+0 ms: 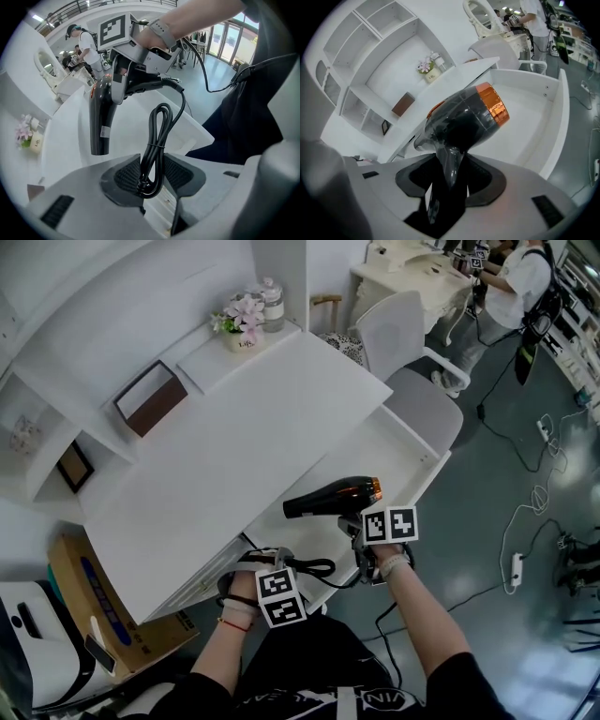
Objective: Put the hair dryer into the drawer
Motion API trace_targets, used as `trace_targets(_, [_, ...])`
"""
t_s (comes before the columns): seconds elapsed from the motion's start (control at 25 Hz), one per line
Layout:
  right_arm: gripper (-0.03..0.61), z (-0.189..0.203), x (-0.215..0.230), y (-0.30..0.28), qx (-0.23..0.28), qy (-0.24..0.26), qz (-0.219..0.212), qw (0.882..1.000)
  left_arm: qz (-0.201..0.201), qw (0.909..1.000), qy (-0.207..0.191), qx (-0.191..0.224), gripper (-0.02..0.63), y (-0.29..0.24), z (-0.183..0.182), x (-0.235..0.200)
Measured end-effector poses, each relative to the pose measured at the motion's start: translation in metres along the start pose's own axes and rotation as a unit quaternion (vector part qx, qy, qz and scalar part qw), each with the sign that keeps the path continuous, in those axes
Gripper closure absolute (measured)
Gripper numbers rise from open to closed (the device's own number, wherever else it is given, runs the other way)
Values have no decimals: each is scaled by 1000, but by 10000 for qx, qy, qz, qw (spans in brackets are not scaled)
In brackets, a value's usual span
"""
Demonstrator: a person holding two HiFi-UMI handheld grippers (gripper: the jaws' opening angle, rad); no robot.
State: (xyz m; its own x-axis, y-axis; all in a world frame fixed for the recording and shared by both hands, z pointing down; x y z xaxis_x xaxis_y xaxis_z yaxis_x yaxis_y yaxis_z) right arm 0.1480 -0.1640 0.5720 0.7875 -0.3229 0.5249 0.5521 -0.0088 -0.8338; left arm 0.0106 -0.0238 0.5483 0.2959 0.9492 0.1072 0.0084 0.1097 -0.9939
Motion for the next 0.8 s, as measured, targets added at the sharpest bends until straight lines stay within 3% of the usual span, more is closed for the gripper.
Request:
trace_targets(0.36, [400, -36, 13, -22, -468, 190, 65, 9987, 213, 9996, 178, 13, 455, -16, -16, -30])
trace_targets(0.8, [400, -67, 25, -47, -770, 356, -86, 9964, 377, 9992, 120, -89, 456, -37, -26, -59])
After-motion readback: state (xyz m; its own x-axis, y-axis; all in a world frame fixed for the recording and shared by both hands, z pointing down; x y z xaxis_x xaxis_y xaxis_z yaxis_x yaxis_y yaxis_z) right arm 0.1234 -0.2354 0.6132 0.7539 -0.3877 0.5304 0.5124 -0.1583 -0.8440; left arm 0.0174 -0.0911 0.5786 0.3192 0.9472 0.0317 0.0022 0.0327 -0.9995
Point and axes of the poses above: the fingertips, and each gripper's own axes: y backward along the fingers, x to its right, z out of its underside, the point moved 6 cm from there along y, backward along the fingers, and after that the axes turned 14 degrees about -x, right-handed, at the moved point
